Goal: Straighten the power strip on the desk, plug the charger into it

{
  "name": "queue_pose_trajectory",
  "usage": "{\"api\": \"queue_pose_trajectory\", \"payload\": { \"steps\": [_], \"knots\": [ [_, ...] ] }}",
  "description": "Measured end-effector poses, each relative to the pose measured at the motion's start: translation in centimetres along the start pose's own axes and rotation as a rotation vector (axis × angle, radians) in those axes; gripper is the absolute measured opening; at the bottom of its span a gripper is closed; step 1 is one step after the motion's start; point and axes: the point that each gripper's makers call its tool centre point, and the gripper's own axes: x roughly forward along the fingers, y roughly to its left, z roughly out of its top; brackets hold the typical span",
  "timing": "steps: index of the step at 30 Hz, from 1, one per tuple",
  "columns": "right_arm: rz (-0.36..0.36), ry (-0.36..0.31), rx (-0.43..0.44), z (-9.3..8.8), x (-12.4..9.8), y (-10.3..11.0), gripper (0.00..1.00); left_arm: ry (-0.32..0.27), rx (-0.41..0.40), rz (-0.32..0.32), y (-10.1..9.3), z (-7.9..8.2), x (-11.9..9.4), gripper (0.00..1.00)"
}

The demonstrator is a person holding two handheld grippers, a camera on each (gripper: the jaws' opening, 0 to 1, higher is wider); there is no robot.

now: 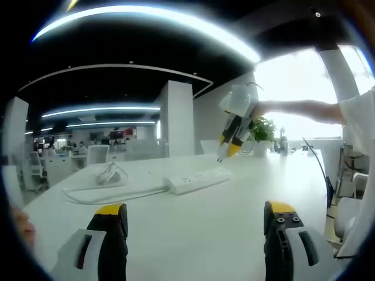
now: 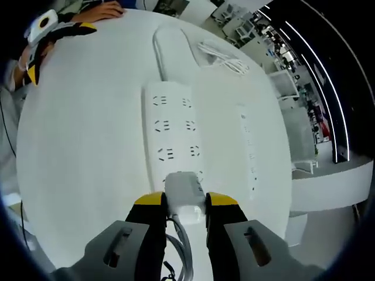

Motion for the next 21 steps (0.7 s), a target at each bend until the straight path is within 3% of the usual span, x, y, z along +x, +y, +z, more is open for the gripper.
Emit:
{"api": "queue_pose_trajectory", "payload": {
  "steps": [11, 21],
  "knots": [
    [0.01, 0.12, -0.062, -0.5, 0.9, 0.2, 0.23, -0.001, -0.003, 0.003, 0.1, 0.0, -0.2, 0.99],
    [0.022, 0.172, -0.084, -0.4, 1.3, 0.2, 0.23, -0.003, -0.004, 0.011, 0.6, 0.1, -0.5, 0.99]
  ]
}}
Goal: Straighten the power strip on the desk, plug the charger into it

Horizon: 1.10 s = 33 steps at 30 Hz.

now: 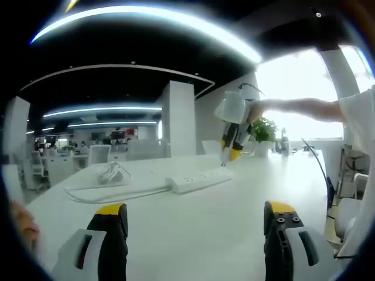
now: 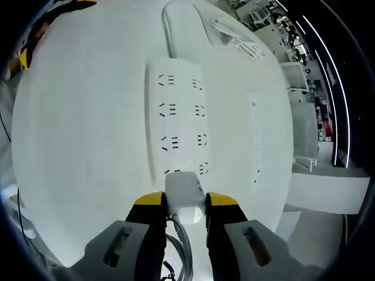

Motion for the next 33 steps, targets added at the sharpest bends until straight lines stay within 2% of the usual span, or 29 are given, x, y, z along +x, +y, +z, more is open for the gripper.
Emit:
{"api": "queue_pose_trajectory", "payload": {
  "steps": [12, 33],
  "knots": [
    [0.009, 0.074, -0.026, -0.1, 0.5, 0.1, 0.23, 0.0, -0.003, -0.006, -0.1, -0.1, 0.0, 0.99],
    [0.013, 0.133, -0.077, 0.0, 1.1, 0.2, 0.23, 0.0, -0.005, -0.003, 0.1, 0.1, 0.0, 0.99]
  ]
}}
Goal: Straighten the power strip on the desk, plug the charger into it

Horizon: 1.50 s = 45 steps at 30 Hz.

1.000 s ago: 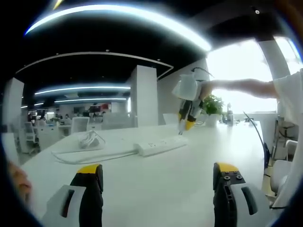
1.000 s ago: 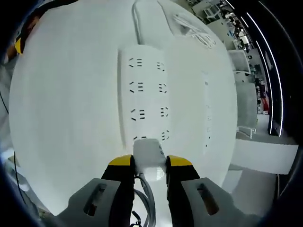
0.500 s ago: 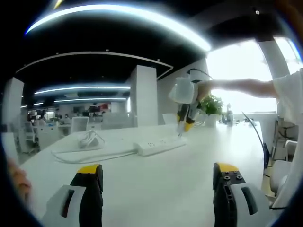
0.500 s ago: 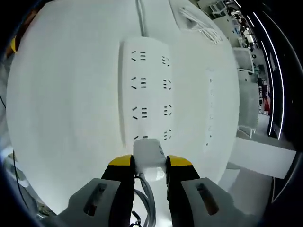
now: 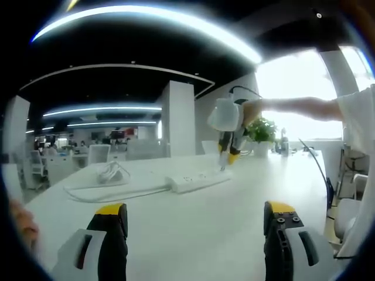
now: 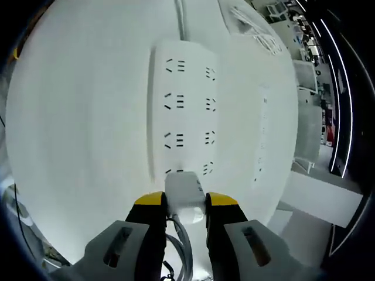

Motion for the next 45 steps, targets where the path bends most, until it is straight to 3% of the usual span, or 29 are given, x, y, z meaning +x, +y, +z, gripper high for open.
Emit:
{"api": "queue_pose_trajectory", "payload": {
  "steps": [31, 33, 45],
  "knots": [
    [0.066, 0.091, -0.049, 0.5, 0.5, 0.0, 0.22, 0.001, 0.003, -0.003, -0.5, 0.0, 0.2, 0.99],
    [0.094, 0.101, -0.041, 0.6, 1.6, 0.6, 0.22, 0.002, 0.005, -0.001, -0.5, 0.0, 0.2, 0.99],
    [0.114, 0.055, -0.019, 1.4, 1.1, 0.0, 0.22, 0.006, 0.003, 0.004, -0.4, -0.1, 0.3, 0.99]
  ]
}}
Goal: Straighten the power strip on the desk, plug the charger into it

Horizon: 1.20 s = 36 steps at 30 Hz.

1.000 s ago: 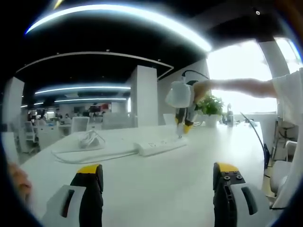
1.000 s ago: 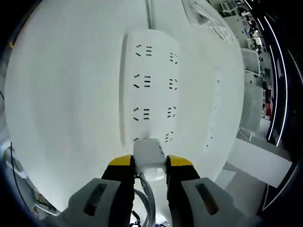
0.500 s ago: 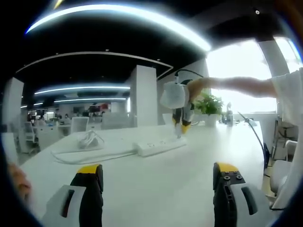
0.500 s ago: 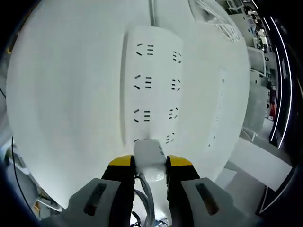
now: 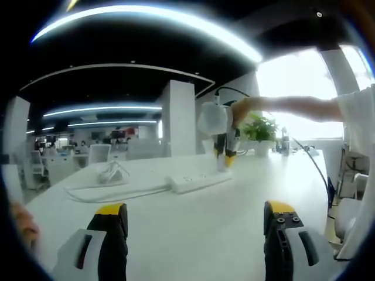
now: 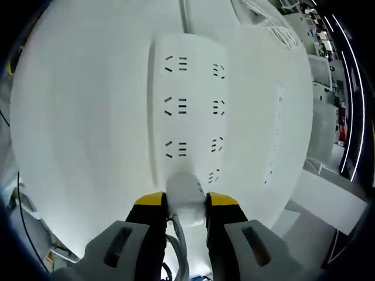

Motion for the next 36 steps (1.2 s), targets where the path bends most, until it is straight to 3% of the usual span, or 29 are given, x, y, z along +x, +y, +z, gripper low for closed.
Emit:
{"api": "queue_pose_trajectory", "payload": {
  "steps": [8, 15, 18, 19, 20, 21, 27, 36],
  "knots": [
    [0.032, -0.051, 0.013, 0.2, 0.1, 0.0, 0.22, 0.001, -0.002, -0.01, -0.4, 0.0, 0.3, 0.99],
    [0.043, -0.049, 0.01, 0.4, 0.3, 0.1, 0.22, -0.015, -0.007, -0.004, -0.3, 0.4, 0.1, 0.99],
    [0.047, -0.141, 0.039, 0.5, 0.5, 0.2, 0.22, -0.018, -0.007, 0.004, -0.1, 0.6, -0.2, 0.99],
    [0.04, -0.111, 0.035, -0.8, 0.8, 0.0, 0.22, -0.017, -0.007, 0.005, -0.1, 0.5, -0.2, 0.99],
    [0.058, -0.235, 0.051, 0.5, 0.4, 0.0, 0.22, -0.016, -0.007, 0.005, -0.1, 0.5, -0.3, 0.99],
    [0.057, -0.253, 0.058, 0.4, 0.3, 0.3, 0.22, -0.015, -0.006, 0.005, -0.2, 0.5, -0.3, 0.99],
    [0.027, -0.211, 0.041, 0.4, 0.5, 0.5, 0.23, -0.007, 0.004, 0.002, -0.5, 0.6, -0.4, 0.99],
    [0.014, -0.241, 0.035, 0.4, 0.3, 0.4, 0.24, -0.018, 0.016, 0.009, -0.2, 1.2, -0.3, 0.99]
  ]
}}
